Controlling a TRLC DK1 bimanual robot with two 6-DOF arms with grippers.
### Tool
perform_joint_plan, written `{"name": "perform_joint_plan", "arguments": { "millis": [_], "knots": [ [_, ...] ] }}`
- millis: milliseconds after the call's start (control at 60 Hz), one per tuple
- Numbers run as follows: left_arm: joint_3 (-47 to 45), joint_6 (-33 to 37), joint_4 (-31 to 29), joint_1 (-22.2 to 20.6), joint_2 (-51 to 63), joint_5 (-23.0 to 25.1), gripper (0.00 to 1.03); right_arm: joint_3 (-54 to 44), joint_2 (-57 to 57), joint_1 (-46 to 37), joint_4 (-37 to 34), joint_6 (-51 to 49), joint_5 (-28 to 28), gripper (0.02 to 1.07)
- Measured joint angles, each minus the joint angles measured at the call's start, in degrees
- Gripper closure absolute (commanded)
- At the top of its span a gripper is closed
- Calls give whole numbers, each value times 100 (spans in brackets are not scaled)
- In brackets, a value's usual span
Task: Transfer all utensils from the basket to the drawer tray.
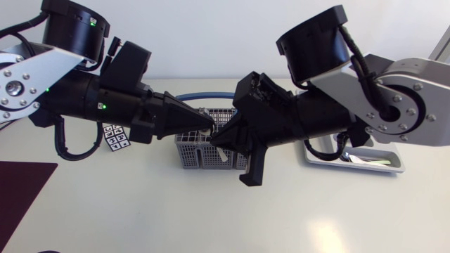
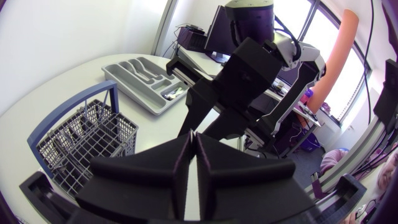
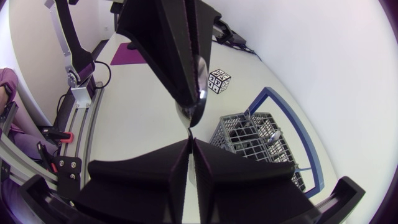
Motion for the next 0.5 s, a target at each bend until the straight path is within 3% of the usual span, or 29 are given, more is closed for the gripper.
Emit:
{"name": "perform_joint_plan", "arguments": {
  "millis": [167,300,383,500],
  "knots": [
    [0,-2,0,2,-11,0,47,20,0,0,-157,-2,13,98],
    [0,-2,0,46,-37,0,46,20,0,-7,-232,-2,20,98],
    [0,-2,0,83,-66,0,35,20,0,-7,-297,-2,22,98],
    [9,-2,-2,184,-96,-2,31,20,13,-94,-363,-20,20,98]
  ]
}}
